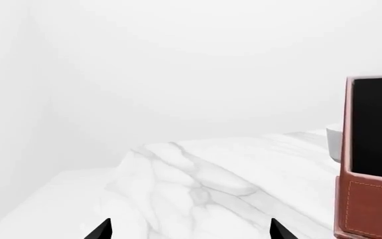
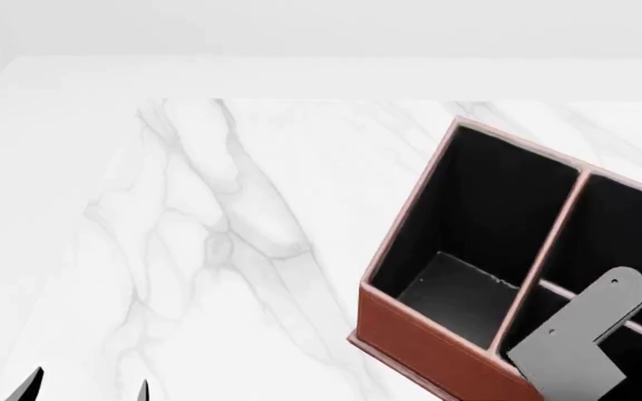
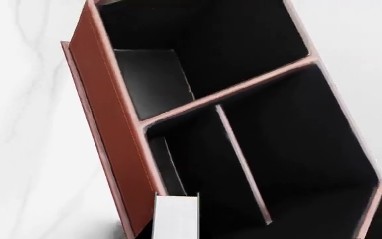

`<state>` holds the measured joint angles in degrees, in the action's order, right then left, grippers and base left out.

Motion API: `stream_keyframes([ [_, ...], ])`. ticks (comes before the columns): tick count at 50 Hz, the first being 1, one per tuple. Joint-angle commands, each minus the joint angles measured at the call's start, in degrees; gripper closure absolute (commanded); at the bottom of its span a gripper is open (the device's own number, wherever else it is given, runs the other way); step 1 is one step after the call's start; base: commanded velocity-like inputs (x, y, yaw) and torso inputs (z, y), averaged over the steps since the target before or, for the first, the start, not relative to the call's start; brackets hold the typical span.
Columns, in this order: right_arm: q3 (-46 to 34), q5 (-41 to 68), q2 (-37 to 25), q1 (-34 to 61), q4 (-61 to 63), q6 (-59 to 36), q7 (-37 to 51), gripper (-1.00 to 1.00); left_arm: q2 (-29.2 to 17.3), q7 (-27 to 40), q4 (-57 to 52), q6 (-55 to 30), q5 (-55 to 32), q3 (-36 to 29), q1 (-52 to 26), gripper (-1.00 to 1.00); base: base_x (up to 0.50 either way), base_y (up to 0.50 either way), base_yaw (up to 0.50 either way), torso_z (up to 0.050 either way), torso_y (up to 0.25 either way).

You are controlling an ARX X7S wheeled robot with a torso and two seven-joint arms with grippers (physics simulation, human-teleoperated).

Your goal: Pick up the book and place it in the left compartment of the caddy.

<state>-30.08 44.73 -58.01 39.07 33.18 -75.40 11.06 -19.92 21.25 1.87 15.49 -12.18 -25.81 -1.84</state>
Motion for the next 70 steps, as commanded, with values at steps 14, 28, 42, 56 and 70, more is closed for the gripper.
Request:
stream_keyframes([
  [14, -0.4, -12.1, 5.0, 8.9, -2.9, 2.4, 3.2, 1.00, -0.4, 0.1, -0.3, -0.1, -0.3, -0.2, 0.0, -1.00, 0.00, 0.00, 0.00, 0.000, 0.001],
  [28, -3.4, -15.5, 8.7, 12.3, -7.8, 7.6, 2.3, 1.00, -0.3, 0.2, 0.1, 0.0, -0.1, -0.5, -0.2, -1.00, 0.00, 0.00, 0.00, 0.000, 0.001],
  [42, -3.6, -18.1, 13.0, 13.8, -15.0, 14.7, 2.2, 1.00, -0.4, 0.3, -0.1, -0.1, 0.1, -0.9, -0.4, -1.00, 0.00, 0.00, 0.00, 0.000, 0.001],
  [56, -1.2, -18.5, 18.6, 12.6, -24.1, 24.3, 2.3, 1.00, -0.5, 0.4, -0.2, -0.1, 0.2, -1.1, -0.3, -1.00, 0.00, 0.00, 0.00, 0.000, 0.001],
  [70, 1.4, -17.8, 23.8, 12.2, -32.8, 32.3, 1.3, 1.00, -0.6, 0.5, -0.3, -0.1, 0.0, -1.3, -0.3, -1.00, 0.00, 0.00, 0.00, 0.000, 0.001],
])
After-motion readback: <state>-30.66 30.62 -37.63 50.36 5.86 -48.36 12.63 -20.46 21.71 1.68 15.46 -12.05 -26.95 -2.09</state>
